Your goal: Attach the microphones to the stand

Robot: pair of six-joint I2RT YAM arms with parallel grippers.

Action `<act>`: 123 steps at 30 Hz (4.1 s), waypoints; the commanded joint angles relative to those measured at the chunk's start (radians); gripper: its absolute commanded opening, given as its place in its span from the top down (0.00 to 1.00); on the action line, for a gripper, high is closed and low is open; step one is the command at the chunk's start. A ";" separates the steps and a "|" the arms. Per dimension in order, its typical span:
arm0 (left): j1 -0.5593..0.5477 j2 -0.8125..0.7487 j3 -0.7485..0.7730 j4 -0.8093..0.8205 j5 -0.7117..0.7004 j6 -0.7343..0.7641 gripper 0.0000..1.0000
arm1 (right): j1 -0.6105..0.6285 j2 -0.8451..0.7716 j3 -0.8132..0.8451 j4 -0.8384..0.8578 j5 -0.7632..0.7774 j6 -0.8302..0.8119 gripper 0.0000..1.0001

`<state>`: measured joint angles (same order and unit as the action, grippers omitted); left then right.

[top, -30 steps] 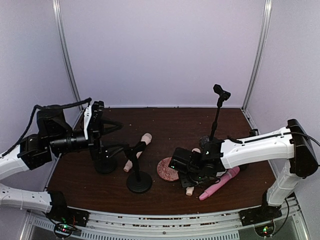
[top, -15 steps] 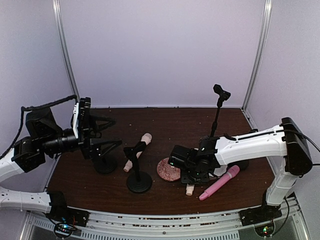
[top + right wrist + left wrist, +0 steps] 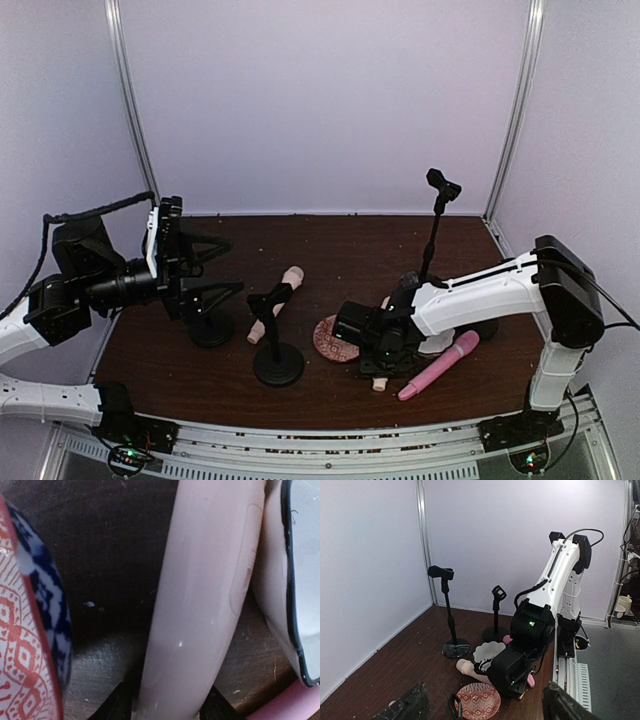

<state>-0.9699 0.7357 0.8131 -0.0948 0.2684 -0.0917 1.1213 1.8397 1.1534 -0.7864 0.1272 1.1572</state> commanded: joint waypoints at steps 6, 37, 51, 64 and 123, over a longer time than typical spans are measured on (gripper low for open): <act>-0.006 -0.010 -0.011 0.068 0.000 -0.009 0.20 | 0.022 -0.050 0.063 -0.100 0.115 0.062 0.73; -0.005 0.343 0.126 0.280 0.084 -0.190 0.19 | 0.202 -0.619 -0.188 0.974 0.235 -1.121 0.99; -0.006 0.441 0.205 0.494 0.199 -0.221 0.38 | 0.148 -0.549 -0.196 1.049 -0.030 -1.254 1.00; -0.006 0.533 0.298 0.439 0.295 -0.201 0.90 | 0.058 -0.553 -0.193 1.013 -0.268 -1.162 0.99; -0.003 0.412 0.274 0.071 -0.162 -0.245 0.18 | 0.051 -0.541 -0.160 0.967 0.064 -1.171 0.93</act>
<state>-0.9722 1.2011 1.0920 0.1253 0.1081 -0.4988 1.2224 1.3766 1.0416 0.1722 0.2989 -0.0772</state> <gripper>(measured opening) 0.779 0.319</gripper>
